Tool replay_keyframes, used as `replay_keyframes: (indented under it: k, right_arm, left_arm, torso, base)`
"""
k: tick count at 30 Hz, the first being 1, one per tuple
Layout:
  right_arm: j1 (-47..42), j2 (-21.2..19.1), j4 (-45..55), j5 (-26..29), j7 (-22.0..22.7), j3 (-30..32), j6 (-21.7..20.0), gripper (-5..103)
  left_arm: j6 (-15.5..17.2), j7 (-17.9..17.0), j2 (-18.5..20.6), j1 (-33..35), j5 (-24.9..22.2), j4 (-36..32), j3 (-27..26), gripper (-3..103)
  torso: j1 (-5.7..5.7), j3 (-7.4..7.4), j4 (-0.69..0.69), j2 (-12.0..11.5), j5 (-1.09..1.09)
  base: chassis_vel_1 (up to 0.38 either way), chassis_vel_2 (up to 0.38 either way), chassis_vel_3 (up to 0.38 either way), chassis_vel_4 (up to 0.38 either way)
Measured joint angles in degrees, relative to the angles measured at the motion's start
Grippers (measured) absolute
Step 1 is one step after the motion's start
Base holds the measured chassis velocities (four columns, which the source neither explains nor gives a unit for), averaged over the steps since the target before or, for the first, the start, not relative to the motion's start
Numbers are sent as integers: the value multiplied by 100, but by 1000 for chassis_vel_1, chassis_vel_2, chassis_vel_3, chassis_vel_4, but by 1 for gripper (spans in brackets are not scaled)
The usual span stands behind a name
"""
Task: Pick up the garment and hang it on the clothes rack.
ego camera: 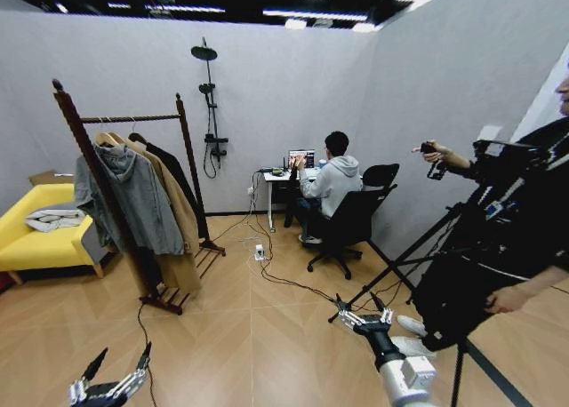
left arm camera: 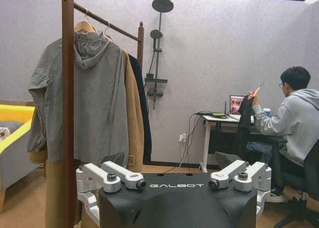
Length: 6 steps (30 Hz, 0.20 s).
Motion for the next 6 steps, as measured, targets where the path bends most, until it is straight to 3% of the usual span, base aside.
replay_keyframes:
  k: [6]
  right_arm:
    - [16, 6, 53, 38, 2, -2, -26, 100]
  left_arm:
    - [0, 0, 0, 0, 0, 0, 0, 100]
  torso:
    - [0, 0, 0, 0, 0]
  base:
    - [0, 0, 0, 0]
